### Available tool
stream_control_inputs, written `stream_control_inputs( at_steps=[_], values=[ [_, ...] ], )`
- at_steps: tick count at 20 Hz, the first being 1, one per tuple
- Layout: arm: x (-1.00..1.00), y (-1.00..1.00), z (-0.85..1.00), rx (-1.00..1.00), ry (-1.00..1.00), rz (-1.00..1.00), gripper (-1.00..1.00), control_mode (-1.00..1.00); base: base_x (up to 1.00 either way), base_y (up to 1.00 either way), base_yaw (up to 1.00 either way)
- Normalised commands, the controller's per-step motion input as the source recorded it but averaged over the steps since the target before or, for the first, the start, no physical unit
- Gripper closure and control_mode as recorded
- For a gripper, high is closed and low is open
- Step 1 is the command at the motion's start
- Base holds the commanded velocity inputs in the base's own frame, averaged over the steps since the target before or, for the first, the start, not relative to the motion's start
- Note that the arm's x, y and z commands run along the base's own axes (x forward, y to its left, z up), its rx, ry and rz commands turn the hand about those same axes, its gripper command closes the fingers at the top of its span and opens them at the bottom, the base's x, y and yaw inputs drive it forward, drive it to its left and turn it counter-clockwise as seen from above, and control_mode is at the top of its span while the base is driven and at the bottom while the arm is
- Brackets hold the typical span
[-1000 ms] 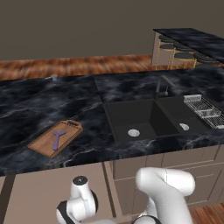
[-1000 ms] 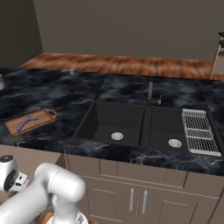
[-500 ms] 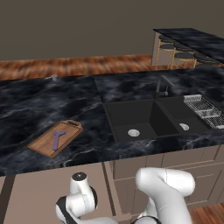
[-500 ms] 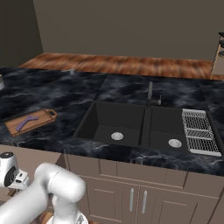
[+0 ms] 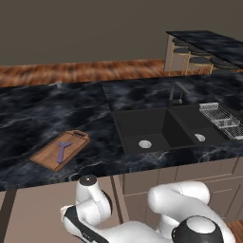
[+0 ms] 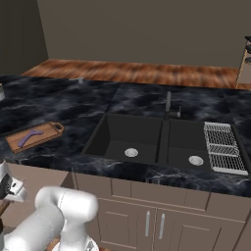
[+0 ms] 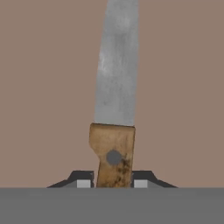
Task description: Open the drawer on the left and place the cutting tools on the cutting board.
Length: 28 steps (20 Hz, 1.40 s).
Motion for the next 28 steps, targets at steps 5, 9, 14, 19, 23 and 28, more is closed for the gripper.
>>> stream_control_inputs(
  at_steps=[5,9,14,19,23,28],
  values=[
    [-0.02,0.17,1.0,0.0,-0.13,-0.14,1.0,-1.0,0.0,0.0,0.0],
    [0.05,0.03,1.0,0.01,-0.2,-0.09,1.0,-1.0,0.0,0.0,0.0],
    [0.57,0.0,1.0,0.0,-0.17,-0.1,1.0,-1.0,0.0,0.0,0.0],
    [0.97,0.0,1.0,0.0,-0.1,-0.13,1.0,-1.0,0.0,0.0,0.0],
    [0.91,0.0,0.67,0.03,-0.03,-0.09,1.0,-1.0,0.0,0.0,0.0],
    [0.36,0.03,0.11,0.01,0.1,0.0,1.0,-1.0,0.0,0.0,0.0]
  ],
)
